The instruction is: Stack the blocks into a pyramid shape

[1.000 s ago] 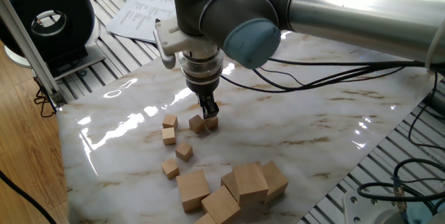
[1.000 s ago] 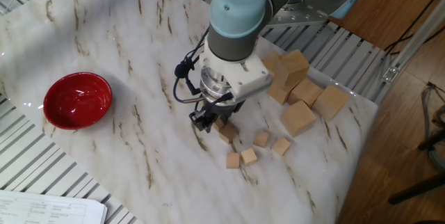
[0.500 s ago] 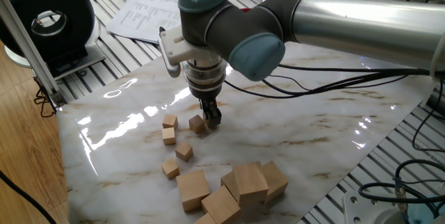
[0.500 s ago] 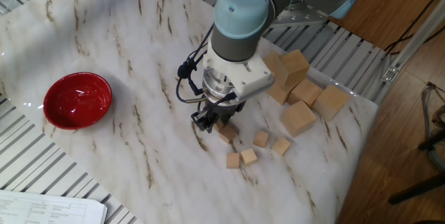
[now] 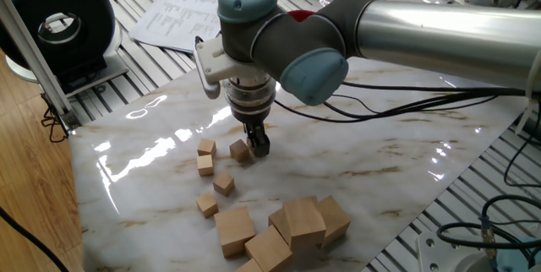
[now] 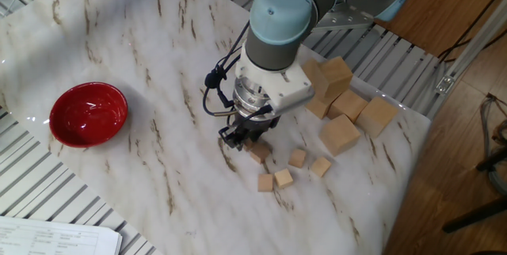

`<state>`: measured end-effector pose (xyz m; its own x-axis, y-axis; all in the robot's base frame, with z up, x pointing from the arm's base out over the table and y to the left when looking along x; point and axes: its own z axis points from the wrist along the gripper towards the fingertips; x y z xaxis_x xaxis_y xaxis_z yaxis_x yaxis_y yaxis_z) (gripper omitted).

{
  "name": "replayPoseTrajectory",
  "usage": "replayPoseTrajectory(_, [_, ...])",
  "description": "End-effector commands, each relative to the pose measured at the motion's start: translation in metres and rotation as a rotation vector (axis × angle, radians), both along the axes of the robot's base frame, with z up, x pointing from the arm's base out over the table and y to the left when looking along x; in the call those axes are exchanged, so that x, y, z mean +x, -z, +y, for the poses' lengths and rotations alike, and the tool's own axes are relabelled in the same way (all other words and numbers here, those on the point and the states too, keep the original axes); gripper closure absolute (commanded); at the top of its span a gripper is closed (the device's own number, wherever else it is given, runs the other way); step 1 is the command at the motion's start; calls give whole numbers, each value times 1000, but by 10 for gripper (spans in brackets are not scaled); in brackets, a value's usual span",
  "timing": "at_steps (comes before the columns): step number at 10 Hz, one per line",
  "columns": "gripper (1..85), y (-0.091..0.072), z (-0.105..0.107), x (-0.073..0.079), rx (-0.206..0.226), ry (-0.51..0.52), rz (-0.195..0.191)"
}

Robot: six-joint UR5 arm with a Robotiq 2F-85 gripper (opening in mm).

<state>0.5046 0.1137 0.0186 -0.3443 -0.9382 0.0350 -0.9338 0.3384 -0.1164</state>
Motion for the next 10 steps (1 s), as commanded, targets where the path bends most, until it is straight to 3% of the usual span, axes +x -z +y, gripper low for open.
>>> replayPoseTrajectory(1, [447, -6, 0, 0, 19, 3, 1])
replayPoseTrajectory(10, [420, -18, -3, 12, 25, -15, -19])
